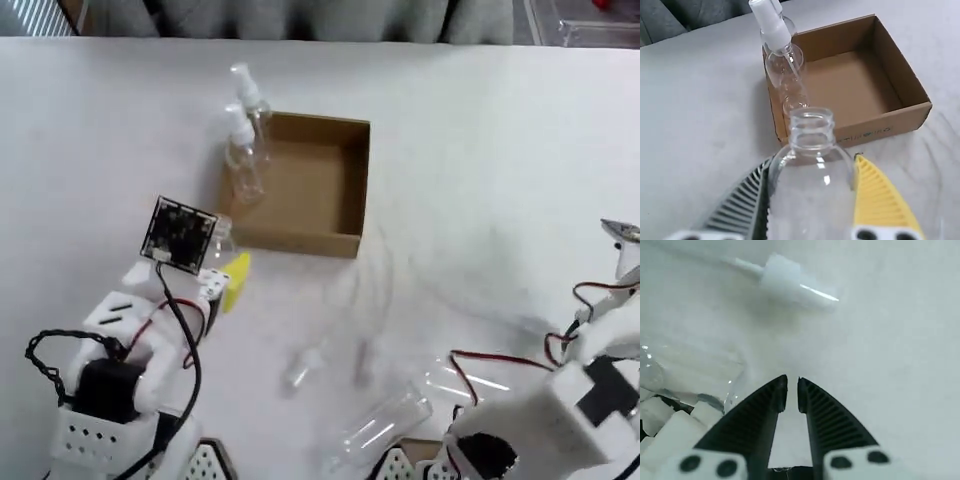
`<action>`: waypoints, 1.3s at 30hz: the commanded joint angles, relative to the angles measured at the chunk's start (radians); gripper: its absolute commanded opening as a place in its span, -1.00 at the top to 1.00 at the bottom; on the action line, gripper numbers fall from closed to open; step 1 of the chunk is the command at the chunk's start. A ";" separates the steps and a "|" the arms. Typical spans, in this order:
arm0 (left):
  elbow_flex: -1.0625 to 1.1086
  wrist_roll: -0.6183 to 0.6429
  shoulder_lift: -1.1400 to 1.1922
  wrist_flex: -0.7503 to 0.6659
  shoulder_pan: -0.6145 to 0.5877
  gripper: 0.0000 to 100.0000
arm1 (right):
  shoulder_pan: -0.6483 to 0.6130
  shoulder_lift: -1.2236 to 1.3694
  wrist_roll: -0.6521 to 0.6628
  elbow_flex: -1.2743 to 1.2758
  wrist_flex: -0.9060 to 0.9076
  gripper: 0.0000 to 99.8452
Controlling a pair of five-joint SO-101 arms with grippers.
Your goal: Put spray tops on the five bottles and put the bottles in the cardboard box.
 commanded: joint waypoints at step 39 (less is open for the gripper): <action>0.020 0.011 -0.016 -0.031 -0.012 0.96 | -0.173 0.325 -0.508 -0.316 -0.364 0.96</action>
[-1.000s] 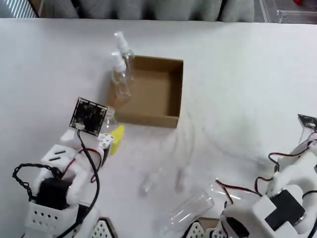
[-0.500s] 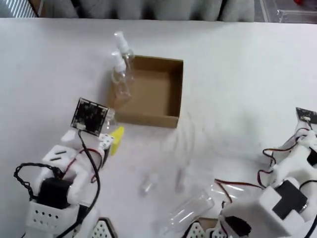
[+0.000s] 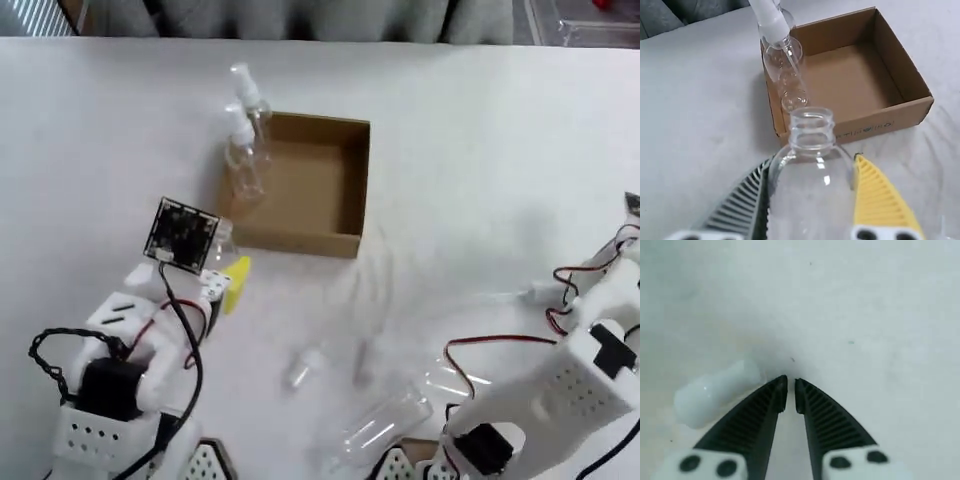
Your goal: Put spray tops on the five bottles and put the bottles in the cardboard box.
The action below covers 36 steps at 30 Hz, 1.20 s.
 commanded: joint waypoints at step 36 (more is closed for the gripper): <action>-0.005 0.006 -0.015 -0.026 -0.012 0.96 | -0.252 -0.389 -0.204 0.107 0.225 0.76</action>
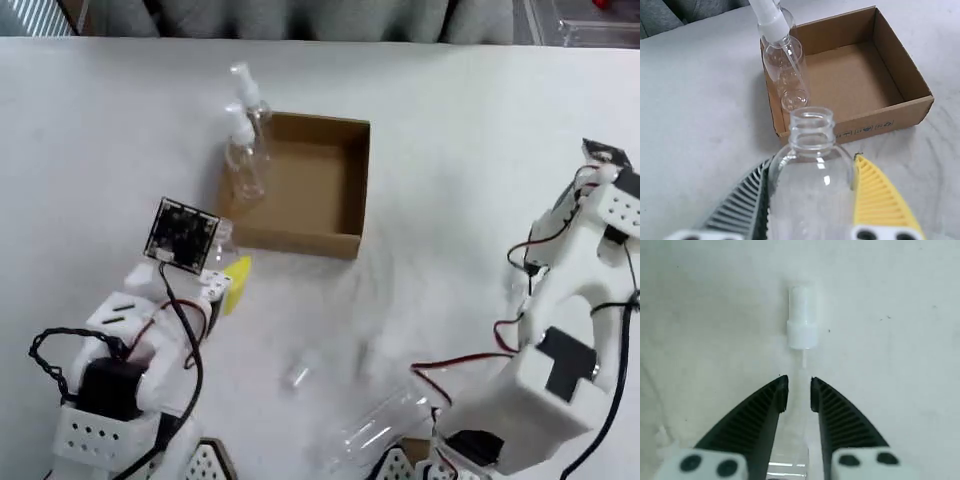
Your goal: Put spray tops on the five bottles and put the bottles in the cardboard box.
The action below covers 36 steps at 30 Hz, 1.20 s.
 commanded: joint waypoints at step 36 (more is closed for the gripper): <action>0.020 0.011 -0.015 -0.071 -0.012 0.96 | -0.045 0.061 -0.044 -0.193 0.047 0.97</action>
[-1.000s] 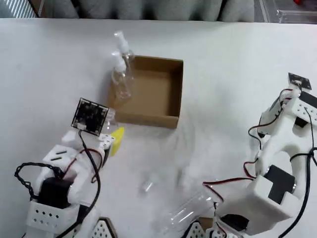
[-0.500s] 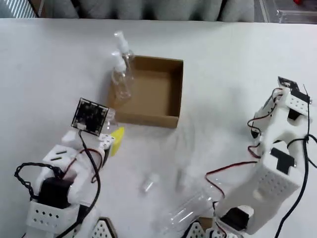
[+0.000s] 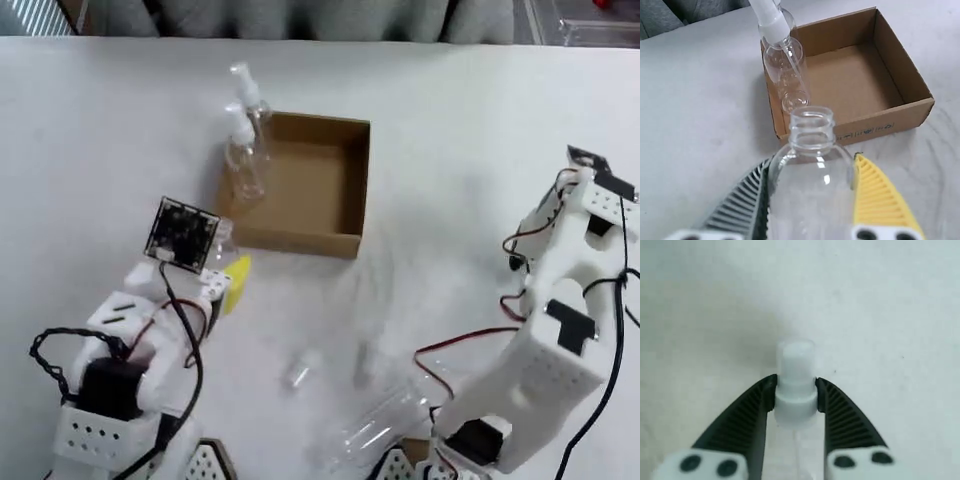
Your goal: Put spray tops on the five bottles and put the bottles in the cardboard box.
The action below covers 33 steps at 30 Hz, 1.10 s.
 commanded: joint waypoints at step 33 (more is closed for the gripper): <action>0.173 0.023 -0.456 -0.183 -0.004 0.96 | -0.751 -1.262 -0.009 0.255 -0.286 0.97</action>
